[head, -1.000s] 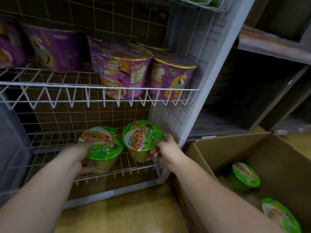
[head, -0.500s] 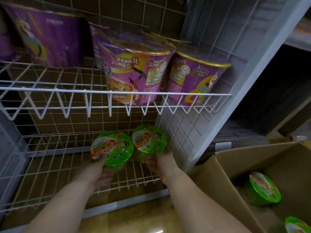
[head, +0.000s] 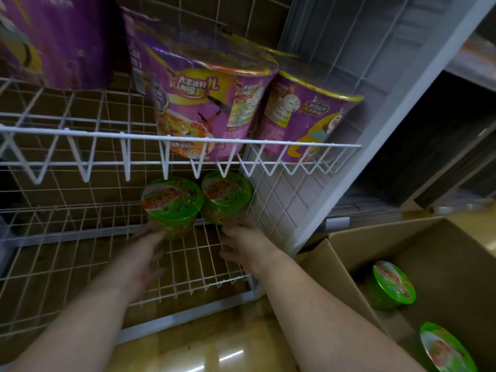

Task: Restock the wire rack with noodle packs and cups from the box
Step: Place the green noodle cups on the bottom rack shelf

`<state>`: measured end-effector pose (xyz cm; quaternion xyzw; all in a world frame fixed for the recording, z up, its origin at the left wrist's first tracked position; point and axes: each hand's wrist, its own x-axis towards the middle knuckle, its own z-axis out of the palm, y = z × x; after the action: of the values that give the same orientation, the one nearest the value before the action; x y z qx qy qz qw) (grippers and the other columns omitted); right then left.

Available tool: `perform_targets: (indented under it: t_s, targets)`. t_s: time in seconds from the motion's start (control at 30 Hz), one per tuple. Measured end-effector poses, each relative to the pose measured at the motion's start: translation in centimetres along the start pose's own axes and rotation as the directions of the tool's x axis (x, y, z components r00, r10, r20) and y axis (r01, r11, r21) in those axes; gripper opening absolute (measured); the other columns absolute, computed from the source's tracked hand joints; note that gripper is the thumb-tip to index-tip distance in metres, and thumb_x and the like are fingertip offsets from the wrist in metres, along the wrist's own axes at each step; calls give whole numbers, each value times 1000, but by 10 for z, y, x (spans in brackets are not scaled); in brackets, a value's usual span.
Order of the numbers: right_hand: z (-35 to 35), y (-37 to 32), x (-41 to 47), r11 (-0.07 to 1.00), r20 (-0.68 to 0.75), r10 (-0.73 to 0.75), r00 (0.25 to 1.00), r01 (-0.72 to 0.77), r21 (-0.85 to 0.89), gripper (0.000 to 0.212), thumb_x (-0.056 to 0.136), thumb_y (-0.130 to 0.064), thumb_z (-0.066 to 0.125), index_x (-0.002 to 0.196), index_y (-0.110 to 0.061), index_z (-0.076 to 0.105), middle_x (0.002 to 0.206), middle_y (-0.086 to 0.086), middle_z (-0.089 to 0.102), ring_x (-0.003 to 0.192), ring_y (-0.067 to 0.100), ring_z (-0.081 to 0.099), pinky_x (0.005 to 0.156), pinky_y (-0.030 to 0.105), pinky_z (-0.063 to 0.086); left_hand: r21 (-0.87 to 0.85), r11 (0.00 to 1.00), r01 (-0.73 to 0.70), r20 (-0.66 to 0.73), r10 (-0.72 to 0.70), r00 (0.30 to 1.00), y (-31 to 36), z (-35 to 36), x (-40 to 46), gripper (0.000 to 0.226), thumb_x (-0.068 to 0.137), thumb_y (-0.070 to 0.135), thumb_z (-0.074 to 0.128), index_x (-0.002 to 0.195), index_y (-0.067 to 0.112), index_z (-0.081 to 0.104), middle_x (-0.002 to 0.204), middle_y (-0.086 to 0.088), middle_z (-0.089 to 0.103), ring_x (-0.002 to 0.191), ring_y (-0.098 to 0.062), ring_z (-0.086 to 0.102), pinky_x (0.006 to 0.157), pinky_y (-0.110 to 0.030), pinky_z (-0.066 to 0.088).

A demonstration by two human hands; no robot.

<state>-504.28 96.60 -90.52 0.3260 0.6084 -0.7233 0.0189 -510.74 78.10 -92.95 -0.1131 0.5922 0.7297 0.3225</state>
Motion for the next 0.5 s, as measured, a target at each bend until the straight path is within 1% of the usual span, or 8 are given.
perform_targets:
  t_s: [0.07, 0.1, 0.17, 0.23, 0.3, 0.37, 0.43, 0.5]
  targets:
    - [-9, -6, -16, 997, 45, 17, 999, -13, -77, 46, 99, -10, 54, 138, -30, 42, 131, 1, 55, 117, 25, 56, 103, 48, 48, 32, 998, 55, 18, -55, 998, -2, 9, -4, 52, 100, 26, 52, 149, 31, 37, 152, -10, 41, 140, -32, 37, 109, -56, 33]
    - [-14, -11, -25, 994, 76, 27, 997, -18, -106, 45, 98, -11, 55, 140, -25, 45, 131, 3, 59, 117, 27, 59, 101, 46, 49, 65, 994, 91, 25, -93, 995, -2, 14, -8, 47, 100, 27, 52, 146, 25, 41, 147, -13, 48, 133, -33, 45, 104, -55, 39]
    - [-30, -20, -47, 990, 169, 32, 985, -8, -139, 44, 97, -12, 58, 140, -21, 49, 129, 9, 65, 116, 29, 63, 99, 45, 51, 131, 979, 158, 72, -168, 983, 0, 32, -20, 31, 100, 28, 52, 128, 15, 56, 119, -17, 64, 106, -32, 59, 84, -47, 49]
    - [-49, -33, -74, 981, 299, 32, 954, 27, -192, 43, 99, -14, 55, 142, -17, 49, 130, 12, 65, 115, 29, 64, 98, 43, 51, 210, 963, 168, 206, -212, 955, 4, 53, -38, 22, 100, 28, 50, 111, 13, 63, 94, -15, 68, 87, -29, 61, 75, -41, 47]
    - [-72, -47, -102, 964, 400, 25, 916, 84, -252, 41, 102, -15, 50, 142, -14, 48, 131, 14, 63, 111, 29, 63, 93, 41, 52, 331, 940, 85, 401, -221, 889, 10, 76, -57, 25, 100, 29, 47, 108, 14, 65, 87, -11, 69, 78, -25, 61, 67, -36, 46]
    - [-100, -61, -128, 962, 441, -8, 897, 127, -241, 35, 101, -16, 49, 136, -13, 52, 126, 15, 64, 102, 28, 64, 82, 35, 56, 398, 917, -25, 556, -219, 802, 15, 103, -78, 24, 96, 28, 50, 106, 13, 66, 84, -9, 69, 72, -21, 61, 56, -30, 46]
    - [-134, -68, -150, 971, 427, -40, 903, 136, -197, 29, 100, -18, 49, 127, -13, 60, 119, 16, 66, 91, 24, 66, 70, 29, 57, 403, 909, -104, 626, -191, 756, 17, 132, -97, 25, 88, 28, 58, 105, 11, 67, 85, -9, 67, 71, -21, 63, 51, -27, 47]
    - [-170, -68, -165, 977, 372, -50, 927, 123, -174, 25, 98, -19, 51, 118, -13, 65, 110, 14, 68, 81, 19, 66, 61, 25, 56, 368, 915, -163, 654, -130, 745, 16, 161, -114, 24, 90, 23, 61, 107, 8, 67, 88, -13, 67, 72, -24, 64, 52, -29, 48]
